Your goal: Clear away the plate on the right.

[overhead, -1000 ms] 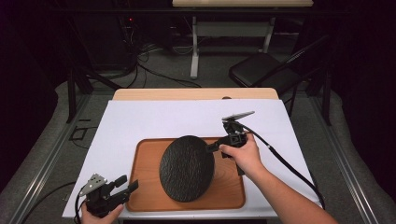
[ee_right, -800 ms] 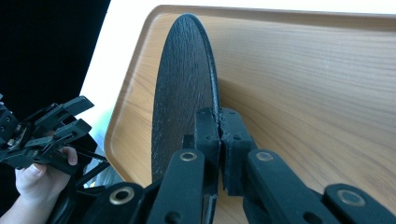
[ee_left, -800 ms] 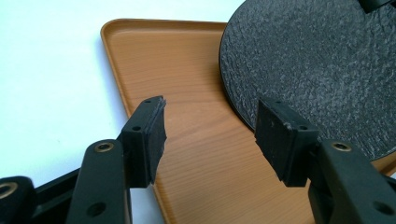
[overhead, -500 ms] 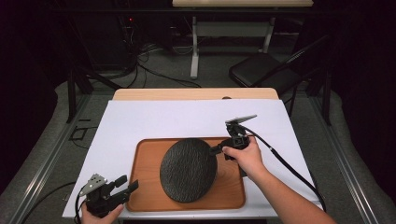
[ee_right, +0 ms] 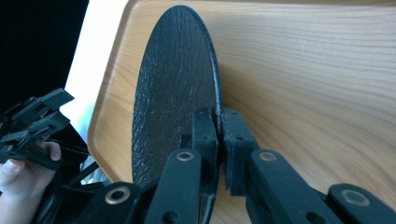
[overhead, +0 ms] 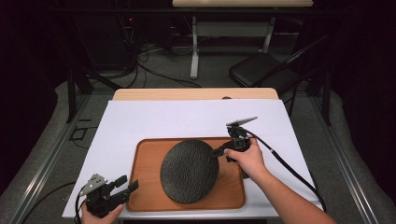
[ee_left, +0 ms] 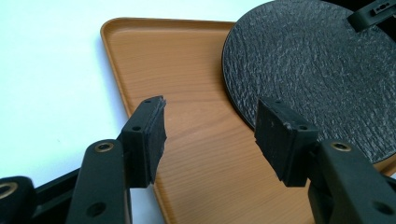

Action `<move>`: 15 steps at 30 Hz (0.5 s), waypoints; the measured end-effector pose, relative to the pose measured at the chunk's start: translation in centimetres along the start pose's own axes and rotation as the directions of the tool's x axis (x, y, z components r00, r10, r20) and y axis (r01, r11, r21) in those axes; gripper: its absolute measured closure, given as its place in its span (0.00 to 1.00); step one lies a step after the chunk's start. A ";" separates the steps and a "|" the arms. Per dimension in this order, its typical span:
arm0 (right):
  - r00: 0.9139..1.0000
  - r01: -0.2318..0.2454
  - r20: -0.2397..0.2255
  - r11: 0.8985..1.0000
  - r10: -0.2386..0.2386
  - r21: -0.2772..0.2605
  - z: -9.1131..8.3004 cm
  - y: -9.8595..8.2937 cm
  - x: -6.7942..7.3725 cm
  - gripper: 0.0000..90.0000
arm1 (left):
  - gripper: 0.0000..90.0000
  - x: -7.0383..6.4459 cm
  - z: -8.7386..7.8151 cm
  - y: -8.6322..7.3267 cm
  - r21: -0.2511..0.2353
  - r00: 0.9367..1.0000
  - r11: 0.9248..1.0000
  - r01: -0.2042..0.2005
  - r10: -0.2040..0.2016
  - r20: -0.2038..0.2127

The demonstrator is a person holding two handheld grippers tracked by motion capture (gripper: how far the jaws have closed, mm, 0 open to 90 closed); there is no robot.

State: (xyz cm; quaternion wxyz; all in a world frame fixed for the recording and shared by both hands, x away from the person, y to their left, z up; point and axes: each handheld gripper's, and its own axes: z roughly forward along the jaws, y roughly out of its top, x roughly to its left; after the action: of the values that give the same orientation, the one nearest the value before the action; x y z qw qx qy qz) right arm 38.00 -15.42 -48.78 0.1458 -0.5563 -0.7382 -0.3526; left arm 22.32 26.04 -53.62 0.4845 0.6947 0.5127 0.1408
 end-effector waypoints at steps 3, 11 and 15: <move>1.000 0.012 0.022 1.000 -0.012 0.005 0.1 -0.1 -0.1 0.94 | 0.48 0.0 0.0 0.0 0.001 1.000 1.000 0.000 0.000 -0.001; 0.999 -0.010 0.031 1.000 0.010 0.009 0.6 -0.4 -1.2 0.92 | 0.48 0.0 0.0 0.0 0.002 1.000 1.000 0.001 -0.001 -0.001; 0.999 -0.018 0.041 1.000 0.017 0.019 0.8 -0.5 -1.6 0.91 | 0.48 0.0 0.0 0.0 0.004 1.000 1.000 -0.001 0.001 -0.002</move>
State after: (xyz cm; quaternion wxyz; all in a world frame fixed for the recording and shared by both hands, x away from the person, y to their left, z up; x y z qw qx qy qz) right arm 38.17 -16.06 -50.51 0.1390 -0.5684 -0.7394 -0.3329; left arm 22.32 25.98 -53.64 0.4825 0.6957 0.5132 0.1410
